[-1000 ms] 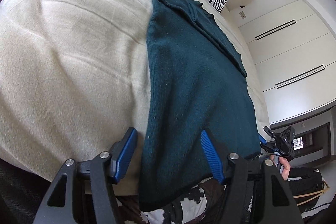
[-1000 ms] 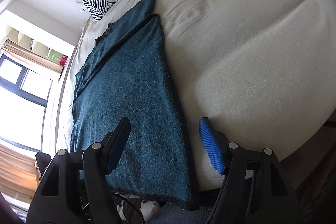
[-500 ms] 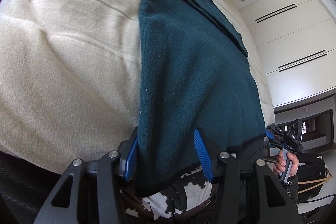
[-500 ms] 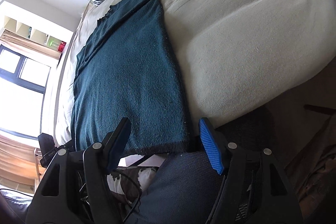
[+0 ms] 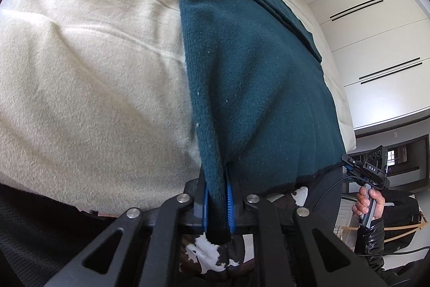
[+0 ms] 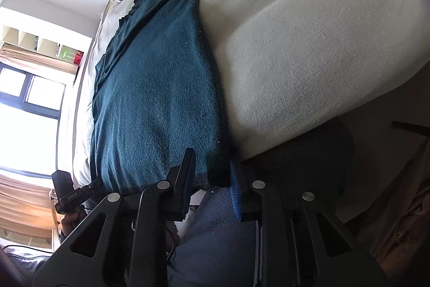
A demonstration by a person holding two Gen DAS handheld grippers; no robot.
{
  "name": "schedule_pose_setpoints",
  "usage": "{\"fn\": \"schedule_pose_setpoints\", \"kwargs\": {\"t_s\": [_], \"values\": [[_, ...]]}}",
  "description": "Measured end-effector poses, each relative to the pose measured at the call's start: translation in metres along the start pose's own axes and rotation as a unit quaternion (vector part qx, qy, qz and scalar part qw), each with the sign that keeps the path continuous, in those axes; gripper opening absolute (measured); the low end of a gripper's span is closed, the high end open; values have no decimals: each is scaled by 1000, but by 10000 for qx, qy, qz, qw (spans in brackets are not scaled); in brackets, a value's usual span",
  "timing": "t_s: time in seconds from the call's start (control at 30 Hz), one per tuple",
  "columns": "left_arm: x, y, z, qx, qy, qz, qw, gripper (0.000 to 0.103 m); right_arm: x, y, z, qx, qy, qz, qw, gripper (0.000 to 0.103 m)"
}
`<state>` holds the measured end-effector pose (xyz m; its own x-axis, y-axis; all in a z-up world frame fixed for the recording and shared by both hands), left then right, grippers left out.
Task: Fold small clothes
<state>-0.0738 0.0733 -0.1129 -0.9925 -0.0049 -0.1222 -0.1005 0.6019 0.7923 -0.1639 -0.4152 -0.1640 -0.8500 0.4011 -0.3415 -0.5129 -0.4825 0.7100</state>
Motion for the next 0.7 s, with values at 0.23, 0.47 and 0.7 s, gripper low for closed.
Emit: {"fn": "schedule_pose_setpoints", "kwargs": {"t_s": [0.23,0.47,0.7], "values": [[-1,13,-3,208,-16,-143,9997,9,-1,13,1,-262,-89,-372,9989,6],[-11,39,-16,1265,159,-552,9903,8,-18,40,22,-865,-78,-927,9919,6],[-36,69,-22,2038,333,-958,9737,8,-44,61,48,-1445,-101,-1437,9790,6]]}}
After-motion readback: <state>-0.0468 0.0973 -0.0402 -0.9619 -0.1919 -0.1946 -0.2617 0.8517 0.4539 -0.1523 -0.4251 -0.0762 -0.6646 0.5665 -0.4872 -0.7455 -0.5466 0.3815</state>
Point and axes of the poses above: each gripper's, at about its wrist camera, not at the fingertips, and y roughly against the way its jaws point, z to its left, x to its underside, the point moved 5 cm from there along -y, roughly the way its jaws point, and after that the axes turned 6 degrees about z, right-handed, at the moved point
